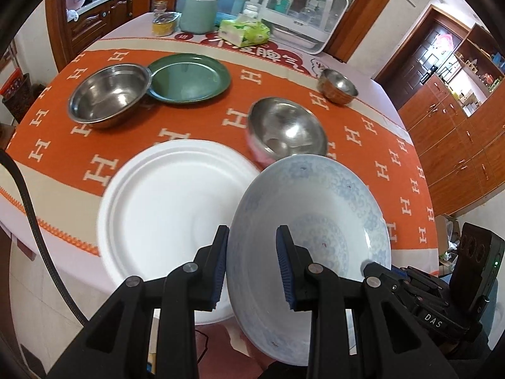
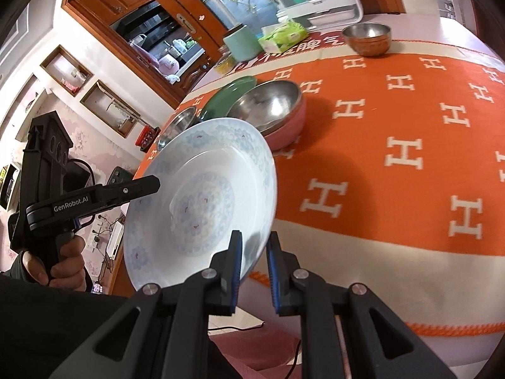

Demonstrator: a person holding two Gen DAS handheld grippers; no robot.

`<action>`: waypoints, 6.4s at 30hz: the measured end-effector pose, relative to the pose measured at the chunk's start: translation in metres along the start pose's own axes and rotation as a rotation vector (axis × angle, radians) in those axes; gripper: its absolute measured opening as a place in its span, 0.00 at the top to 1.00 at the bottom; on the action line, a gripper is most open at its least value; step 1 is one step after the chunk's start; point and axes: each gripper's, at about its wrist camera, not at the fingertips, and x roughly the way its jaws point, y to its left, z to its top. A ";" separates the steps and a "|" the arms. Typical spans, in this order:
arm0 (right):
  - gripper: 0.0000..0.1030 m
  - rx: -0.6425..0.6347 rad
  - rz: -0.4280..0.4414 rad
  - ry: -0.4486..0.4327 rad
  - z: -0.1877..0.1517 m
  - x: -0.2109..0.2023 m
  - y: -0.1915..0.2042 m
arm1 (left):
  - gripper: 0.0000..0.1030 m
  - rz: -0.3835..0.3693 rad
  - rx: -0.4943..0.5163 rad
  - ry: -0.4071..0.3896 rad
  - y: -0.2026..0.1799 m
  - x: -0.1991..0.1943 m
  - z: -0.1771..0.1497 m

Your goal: Organize plates and bowls

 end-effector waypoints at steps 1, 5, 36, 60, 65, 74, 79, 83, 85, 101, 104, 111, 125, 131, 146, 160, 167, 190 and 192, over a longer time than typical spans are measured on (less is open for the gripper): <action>0.85 0.003 0.000 0.003 -0.001 0.005 0.005 | 0.73 0.002 0.001 0.004 0.008 -0.001 0.000; 0.85 0.009 -0.001 0.011 -0.005 0.019 0.020 | 0.73 0.009 0.004 0.016 0.029 -0.002 0.002; 0.85 0.097 -0.082 0.100 0.009 0.126 0.053 | 0.71 0.104 0.064 0.246 0.123 0.071 0.035; 0.78 -0.127 -0.321 0.222 0.030 0.149 0.082 | 0.60 0.090 0.044 0.302 0.123 0.098 0.046; 0.69 -0.170 -0.307 0.202 0.033 0.139 0.086 | 0.44 0.073 0.011 0.256 0.124 0.087 0.043; 0.55 -0.264 -0.334 0.119 0.043 0.109 0.093 | 0.26 0.106 -0.036 0.095 0.122 0.049 0.049; 0.49 -0.283 -0.342 0.076 0.049 0.091 0.091 | 0.23 0.179 -0.076 0.029 0.120 0.028 0.063; 0.48 -0.285 -0.321 0.030 0.059 0.078 0.092 | 0.21 0.204 -0.101 -0.015 0.122 0.006 0.070; 0.48 -0.271 -0.299 0.011 0.069 0.074 0.092 | 0.21 0.223 -0.094 -0.038 0.121 -0.004 0.074; 0.44 -0.197 -0.061 -0.136 0.138 0.058 0.104 | 0.16 0.321 -0.033 -0.163 0.093 -0.082 0.091; 0.43 -0.195 -0.046 -0.140 0.147 0.060 0.107 | 0.15 0.317 -0.022 -0.168 0.090 -0.088 0.099; 0.38 -0.181 -0.076 -0.166 0.162 0.063 0.112 | 0.15 0.299 -0.026 -0.181 0.097 -0.089 0.117; 0.37 -0.039 -0.194 -0.241 0.166 0.093 0.129 | 0.15 0.189 0.120 -0.142 0.138 -0.055 0.171; 0.37 0.034 -0.226 -0.263 0.164 0.113 0.138 | 0.15 0.154 0.213 -0.117 0.153 -0.043 0.207; 0.37 0.161 -0.293 -0.259 0.159 0.152 0.146 | 0.13 0.006 0.417 -0.048 0.162 0.007 0.274; 0.37 0.238 -0.280 -0.201 0.173 0.186 0.134 | 0.13 -0.078 0.401 0.090 0.183 0.082 0.309; 0.37 0.282 -0.281 -0.150 0.178 0.210 0.125 | 0.13 -0.098 0.384 0.182 0.190 0.123 0.313; 0.37 0.330 -0.329 -0.079 0.186 0.271 0.098 | 0.14 -0.149 0.349 0.360 0.189 0.201 0.310; 0.37 0.318 -0.332 -0.086 0.188 0.275 0.097 | 0.15 -0.160 0.342 0.374 0.187 0.205 0.309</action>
